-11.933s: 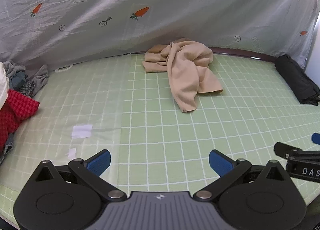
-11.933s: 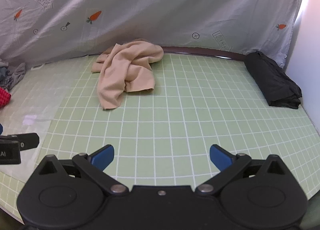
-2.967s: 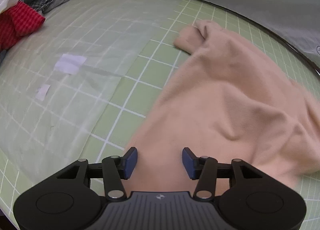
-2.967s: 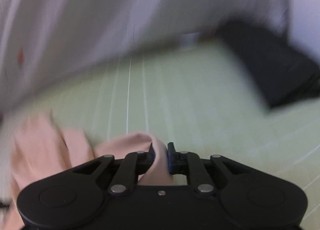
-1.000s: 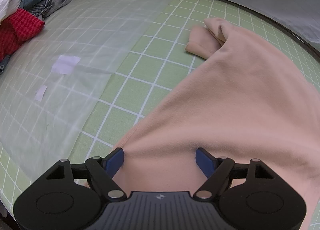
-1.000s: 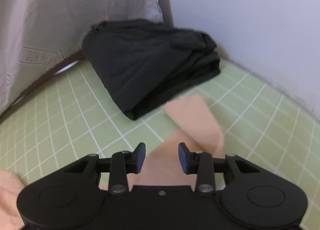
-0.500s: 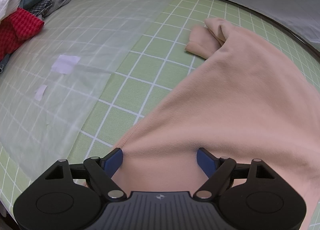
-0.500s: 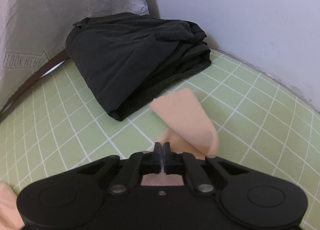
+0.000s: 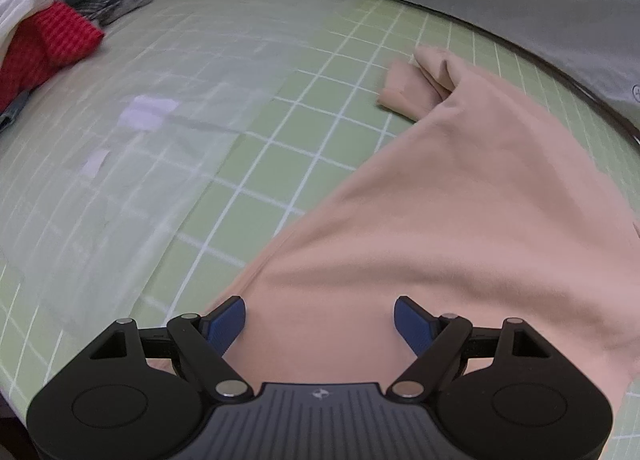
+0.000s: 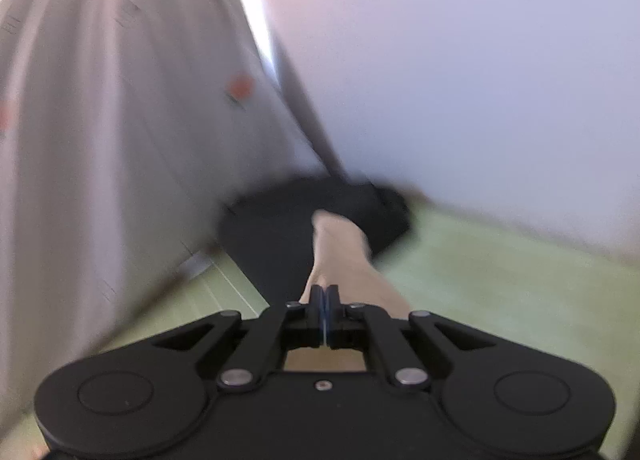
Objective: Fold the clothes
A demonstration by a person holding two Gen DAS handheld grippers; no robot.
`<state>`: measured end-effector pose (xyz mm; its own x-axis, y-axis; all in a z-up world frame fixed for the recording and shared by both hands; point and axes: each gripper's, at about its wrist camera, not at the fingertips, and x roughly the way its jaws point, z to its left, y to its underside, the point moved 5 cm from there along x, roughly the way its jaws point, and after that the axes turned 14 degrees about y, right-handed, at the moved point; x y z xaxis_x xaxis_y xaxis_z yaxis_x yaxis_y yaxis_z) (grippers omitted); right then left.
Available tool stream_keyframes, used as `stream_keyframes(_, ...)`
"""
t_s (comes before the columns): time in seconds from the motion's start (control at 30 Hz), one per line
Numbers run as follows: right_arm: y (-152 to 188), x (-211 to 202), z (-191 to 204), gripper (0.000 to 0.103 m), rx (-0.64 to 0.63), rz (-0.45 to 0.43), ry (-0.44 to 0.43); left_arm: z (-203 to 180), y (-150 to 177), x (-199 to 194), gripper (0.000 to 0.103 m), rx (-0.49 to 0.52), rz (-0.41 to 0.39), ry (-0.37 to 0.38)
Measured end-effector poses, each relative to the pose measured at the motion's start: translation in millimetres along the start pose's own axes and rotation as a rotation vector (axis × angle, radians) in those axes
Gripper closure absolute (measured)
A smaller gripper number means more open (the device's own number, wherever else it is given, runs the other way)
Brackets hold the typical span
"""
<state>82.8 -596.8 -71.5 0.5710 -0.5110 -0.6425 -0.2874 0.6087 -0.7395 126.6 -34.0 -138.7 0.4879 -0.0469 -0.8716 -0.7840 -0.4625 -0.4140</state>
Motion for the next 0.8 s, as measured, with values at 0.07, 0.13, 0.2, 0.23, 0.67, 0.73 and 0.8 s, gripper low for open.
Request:
stream_keyframes(0.07,27,9,-21,0.102,0.012,0.11,0.043,3,8,-9,0.021,-0.005,-0.014,-0.002)
stream_keyframes(0.13,44,11,-32,0.1,-0.001,0.17,0.063,6,16,-20,0.021,-0.014,-0.027,-0.006)
stream_keyframes(0.2,50,12,-34,0.089,-0.03,0.201,0.077,9,24,-29,0.021,-0.033,-0.033,-0.002)
stream_keyframes(0.23,49,13,-34,0.083,-0.036,0.211,0.081,11,27,-33,0.021,-0.042,-0.035,0.001)
stream_keyframes(0.67,48,65,-1,0.034,-0.293,0.305,0.1,-18,51,-44,0.021,-0.014,-0.028,0.021)
stream_keyframes(0.73,49,67,2,0.051,-0.311,0.29,0.12,-21,52,-43,0.021,-0.014,-0.03,0.023)
stream_keyframes(0.8,41,69,7,0.09,-0.292,0.273,0.075,-23,51,-43,0.021,-0.015,-0.035,0.024)
